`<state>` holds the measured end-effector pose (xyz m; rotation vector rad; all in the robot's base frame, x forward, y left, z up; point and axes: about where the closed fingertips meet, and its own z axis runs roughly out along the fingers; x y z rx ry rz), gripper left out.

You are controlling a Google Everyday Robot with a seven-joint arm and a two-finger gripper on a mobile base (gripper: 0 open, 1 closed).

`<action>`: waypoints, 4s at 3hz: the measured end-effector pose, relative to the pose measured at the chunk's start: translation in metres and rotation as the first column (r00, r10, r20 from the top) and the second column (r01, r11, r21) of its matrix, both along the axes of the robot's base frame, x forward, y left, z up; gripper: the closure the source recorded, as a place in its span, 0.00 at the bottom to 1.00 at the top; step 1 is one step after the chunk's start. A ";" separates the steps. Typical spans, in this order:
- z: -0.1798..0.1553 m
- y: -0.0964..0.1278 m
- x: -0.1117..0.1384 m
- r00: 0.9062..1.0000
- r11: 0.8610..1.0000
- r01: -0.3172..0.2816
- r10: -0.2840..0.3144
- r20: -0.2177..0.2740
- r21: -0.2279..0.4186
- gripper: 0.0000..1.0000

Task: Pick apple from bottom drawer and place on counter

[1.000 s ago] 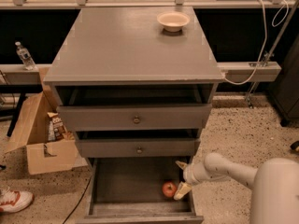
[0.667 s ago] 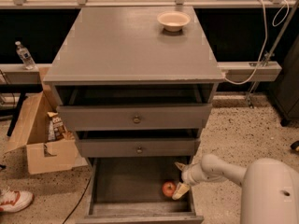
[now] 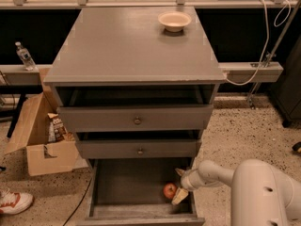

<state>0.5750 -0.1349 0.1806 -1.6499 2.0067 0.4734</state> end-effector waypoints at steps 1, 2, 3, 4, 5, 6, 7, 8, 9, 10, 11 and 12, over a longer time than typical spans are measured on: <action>-0.019 0.002 -0.007 1.000 1.000 0.005 -0.006 -0.026 -0.012 0.00; -0.030 0.006 -0.010 0.999 1.000 0.000 0.000 -0.041 -0.022 0.00; -0.039 0.016 -0.014 0.998 1.000 -0.019 0.018 -0.061 -0.016 0.02; -0.046 0.024 -0.017 0.997 0.999 -0.036 0.035 -0.072 -0.004 0.32; -0.046 0.027 -0.019 0.996 0.999 -0.045 0.046 -0.072 0.008 0.56; -0.007 0.023 -0.025 0.995 0.993 -0.095 0.096 -0.009 0.073 0.80; 0.053 0.004 -0.037 0.982 0.975 -0.180 0.169 0.088 0.132 1.00; 0.127 -0.025 -0.043 0.952 0.945 -0.288 0.265 0.156 0.154 1.00; 0.131 -0.022 -0.053 0.945 0.932 -0.319 0.298 0.137 0.171 1.00; 0.140 -0.021 -0.056 0.940 0.930 -0.332 0.313 0.133 0.160 1.00; 0.194 -0.032 -0.068 0.935 0.924 -0.344 0.320 0.154 0.165 1.00; 0.268 -0.050 -0.085 0.936 0.937 -0.321 0.293 0.195 0.136 1.00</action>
Offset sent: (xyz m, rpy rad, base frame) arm -0.0101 0.0057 -0.0376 -0.0372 0.0512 0.0003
